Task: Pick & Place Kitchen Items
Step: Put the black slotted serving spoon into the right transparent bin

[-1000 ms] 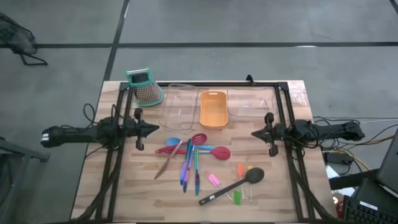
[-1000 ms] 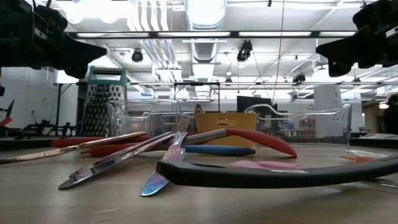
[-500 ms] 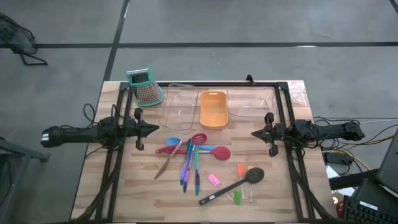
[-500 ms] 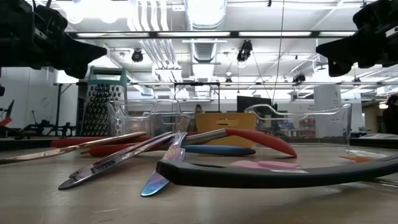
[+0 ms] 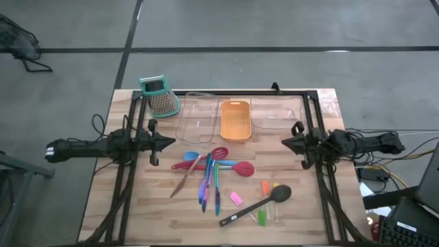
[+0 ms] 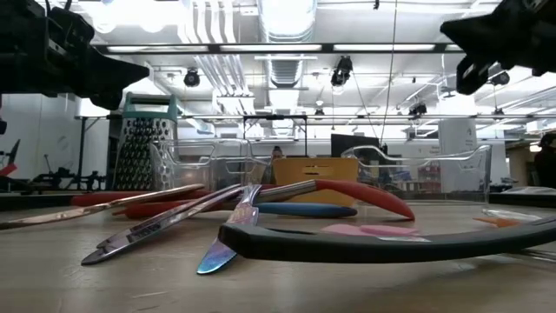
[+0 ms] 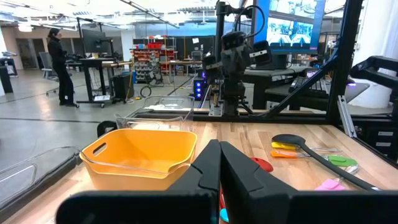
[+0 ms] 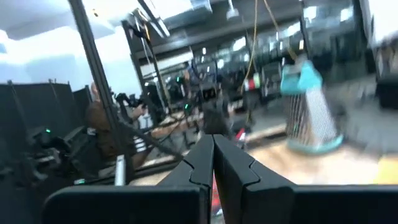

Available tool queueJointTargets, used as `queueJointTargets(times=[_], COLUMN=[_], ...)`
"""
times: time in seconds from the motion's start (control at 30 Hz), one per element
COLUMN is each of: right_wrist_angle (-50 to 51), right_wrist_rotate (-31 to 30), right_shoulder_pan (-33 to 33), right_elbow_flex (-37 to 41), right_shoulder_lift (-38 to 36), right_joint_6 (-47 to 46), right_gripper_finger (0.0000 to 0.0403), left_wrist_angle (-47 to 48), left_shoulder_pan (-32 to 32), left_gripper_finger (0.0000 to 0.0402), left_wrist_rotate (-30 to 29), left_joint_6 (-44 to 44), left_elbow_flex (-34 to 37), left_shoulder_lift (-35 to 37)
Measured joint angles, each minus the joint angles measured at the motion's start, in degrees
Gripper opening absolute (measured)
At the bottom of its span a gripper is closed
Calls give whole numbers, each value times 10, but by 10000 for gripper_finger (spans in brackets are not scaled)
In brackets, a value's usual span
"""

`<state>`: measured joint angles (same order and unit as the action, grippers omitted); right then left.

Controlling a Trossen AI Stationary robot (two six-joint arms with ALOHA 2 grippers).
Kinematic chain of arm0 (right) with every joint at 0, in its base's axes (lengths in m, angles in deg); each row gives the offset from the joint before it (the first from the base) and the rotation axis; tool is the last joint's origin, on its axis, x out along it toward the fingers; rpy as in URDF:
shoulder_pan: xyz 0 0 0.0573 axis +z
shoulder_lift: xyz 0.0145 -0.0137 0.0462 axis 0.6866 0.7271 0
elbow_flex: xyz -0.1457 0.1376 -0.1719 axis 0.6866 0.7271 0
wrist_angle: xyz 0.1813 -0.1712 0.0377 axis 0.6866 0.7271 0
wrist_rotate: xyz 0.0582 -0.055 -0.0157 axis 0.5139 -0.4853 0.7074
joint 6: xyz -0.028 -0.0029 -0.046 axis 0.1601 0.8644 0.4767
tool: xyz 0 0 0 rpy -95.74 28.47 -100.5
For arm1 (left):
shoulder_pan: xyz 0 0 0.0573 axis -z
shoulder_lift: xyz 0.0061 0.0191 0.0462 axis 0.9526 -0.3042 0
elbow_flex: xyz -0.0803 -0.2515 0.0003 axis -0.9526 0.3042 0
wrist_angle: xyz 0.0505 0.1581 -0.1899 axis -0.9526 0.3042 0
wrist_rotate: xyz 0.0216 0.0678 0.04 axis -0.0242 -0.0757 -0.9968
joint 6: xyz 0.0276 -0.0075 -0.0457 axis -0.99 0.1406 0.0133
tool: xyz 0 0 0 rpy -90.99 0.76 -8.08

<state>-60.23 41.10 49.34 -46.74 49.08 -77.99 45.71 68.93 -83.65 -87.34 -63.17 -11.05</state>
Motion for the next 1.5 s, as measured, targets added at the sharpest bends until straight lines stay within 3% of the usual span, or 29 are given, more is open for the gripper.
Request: queueJointTargets(times=[0.3, 0.47, 0.83, 1.0, 1.2, 1.5], right_wrist_angle=[-49, -130, -124, 19, 244, 374], right_wrist_rotate=[-9, 5, 35, 24, 23, 20], right_shoulder_pan=[0, 1, 21, 32, 73, 172], right_elbow_flex=[0, 0, -46, -129, -257, -401], right_shoulder_lift=[139, 210, 288, 368, 470, 649], right_joint_6=[-154, -160, -137, -136, -129, -66], right_gripper_finger=[8, 8, 9, 15, 60, 138], left_wrist_angle=[0, 0, 0, 0, 0, 0], left_shoulder_pan=[0, 0, 0, 0, 0, 0], left_gripper_finger=[5, 5, 5, 5, 5, 5], left_wrist_rotate=[0, 0, 0, 0, 0, 0], left_joint_6=[0, 0, 0, 0, 0, 0], left_elbow_flex=[0, 0, 0, 0, 0, 0], left_shoulder_lift=[0, 0, 0, 0, 0, 0])
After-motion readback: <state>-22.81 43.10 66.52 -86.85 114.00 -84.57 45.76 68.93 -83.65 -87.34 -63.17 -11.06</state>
